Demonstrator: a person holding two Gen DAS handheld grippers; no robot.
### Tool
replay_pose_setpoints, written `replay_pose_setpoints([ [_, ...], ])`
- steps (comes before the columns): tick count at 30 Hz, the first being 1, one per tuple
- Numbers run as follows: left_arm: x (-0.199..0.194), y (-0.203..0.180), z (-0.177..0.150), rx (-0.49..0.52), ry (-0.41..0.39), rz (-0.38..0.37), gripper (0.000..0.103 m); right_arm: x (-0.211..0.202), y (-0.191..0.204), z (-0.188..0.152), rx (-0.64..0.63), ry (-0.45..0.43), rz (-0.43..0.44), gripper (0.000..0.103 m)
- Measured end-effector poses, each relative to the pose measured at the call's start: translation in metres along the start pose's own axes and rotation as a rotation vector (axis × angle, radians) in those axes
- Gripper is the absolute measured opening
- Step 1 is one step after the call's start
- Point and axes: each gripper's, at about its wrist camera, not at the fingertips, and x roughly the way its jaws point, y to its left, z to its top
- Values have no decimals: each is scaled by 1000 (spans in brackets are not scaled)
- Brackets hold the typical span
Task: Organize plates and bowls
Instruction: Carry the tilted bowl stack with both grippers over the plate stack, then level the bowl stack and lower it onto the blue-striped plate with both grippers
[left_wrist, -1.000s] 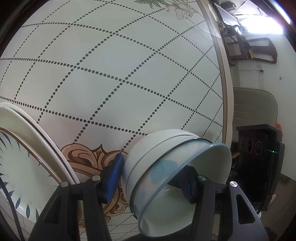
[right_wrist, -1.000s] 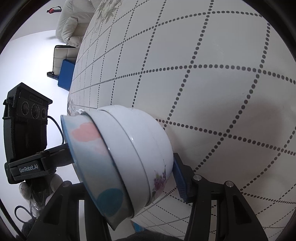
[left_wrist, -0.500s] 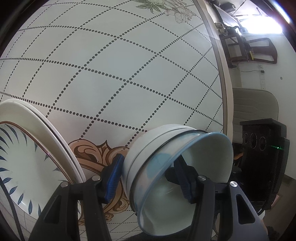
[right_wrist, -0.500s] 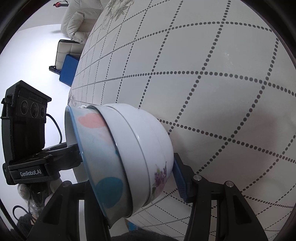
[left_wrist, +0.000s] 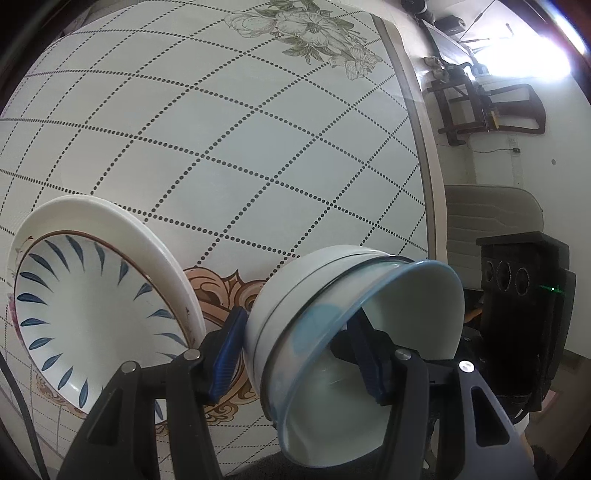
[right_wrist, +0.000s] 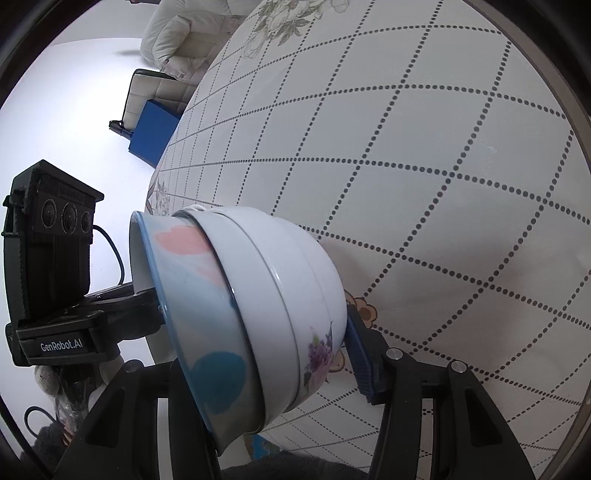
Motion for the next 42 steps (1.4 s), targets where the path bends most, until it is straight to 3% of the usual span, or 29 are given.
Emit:
replay_pose_setpoints([
  [10,-31,34,-18,-50,-37,13,52,15,53,-5,-51,45,2,54],
  [22,-64,98,-29,-146,-107,9,52,66,120,-1,-132,114,17,54],
  [33,-61,154,-26,-217,-105,-5,52,108,138,-2,-163,180,8,54],
  [42,-49,176,-23,-246,-85,-26,52,124,138,1,-163,205,-26,54],
])
